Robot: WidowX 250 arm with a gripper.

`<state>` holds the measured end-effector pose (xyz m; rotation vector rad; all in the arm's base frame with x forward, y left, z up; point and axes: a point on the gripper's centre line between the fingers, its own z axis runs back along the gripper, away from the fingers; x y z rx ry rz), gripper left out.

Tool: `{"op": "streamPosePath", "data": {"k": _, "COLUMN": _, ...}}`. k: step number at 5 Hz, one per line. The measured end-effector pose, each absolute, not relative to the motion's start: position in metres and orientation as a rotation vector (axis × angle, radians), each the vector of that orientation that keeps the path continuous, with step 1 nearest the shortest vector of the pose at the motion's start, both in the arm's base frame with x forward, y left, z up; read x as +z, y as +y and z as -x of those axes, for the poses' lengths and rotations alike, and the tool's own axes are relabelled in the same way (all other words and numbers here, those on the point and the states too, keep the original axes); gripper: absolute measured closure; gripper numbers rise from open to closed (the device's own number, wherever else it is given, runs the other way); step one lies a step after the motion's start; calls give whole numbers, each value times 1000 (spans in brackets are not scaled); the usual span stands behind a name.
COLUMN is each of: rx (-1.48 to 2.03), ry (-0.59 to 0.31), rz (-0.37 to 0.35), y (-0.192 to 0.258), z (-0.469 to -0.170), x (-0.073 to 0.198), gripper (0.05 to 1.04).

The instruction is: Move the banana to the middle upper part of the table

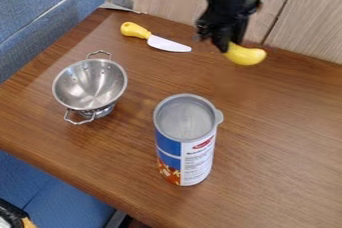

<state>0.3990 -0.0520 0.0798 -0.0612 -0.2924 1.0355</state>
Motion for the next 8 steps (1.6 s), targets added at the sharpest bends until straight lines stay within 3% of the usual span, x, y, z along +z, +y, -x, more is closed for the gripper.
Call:
{"op": "streamPosePath", "data": {"k": 1, "rx": 1027, "ry": -270, "rz": 42, "y": -61, "z": -408, "x": 61, "gripper": 820}}
{"op": "streamPosePath", "data": {"k": 3, "rx": 1004, "ry": -265, "rz": 29, "y": -76, "z": -421, "x": 48, "gripper": 780}}
{"op": "streamPosePath", "data": {"k": 5, "rx": 995, "ry": -237, "rz": -3, "y": -75, "z": -417, "x": 42, "gripper": 174}}
{"op": "streamPosePath", "data": {"k": 6, "rx": 999, "ry": -223, "rz": 1, "y": -76, "z": -415, "x": 42, "gripper": 71}}
{"op": "streamPosePath", "data": {"k": 7, "rx": 991, "ry": -222, "rz": 12, "y": -77, "z": -412, "x": 48, "gripper": 74}}
{"op": "streamPosePath", "data": {"k": 8, "rx": 1005, "ry": -250, "rz": 59, "y": -73, "z": -409, "x": 75, "gripper": 81}}
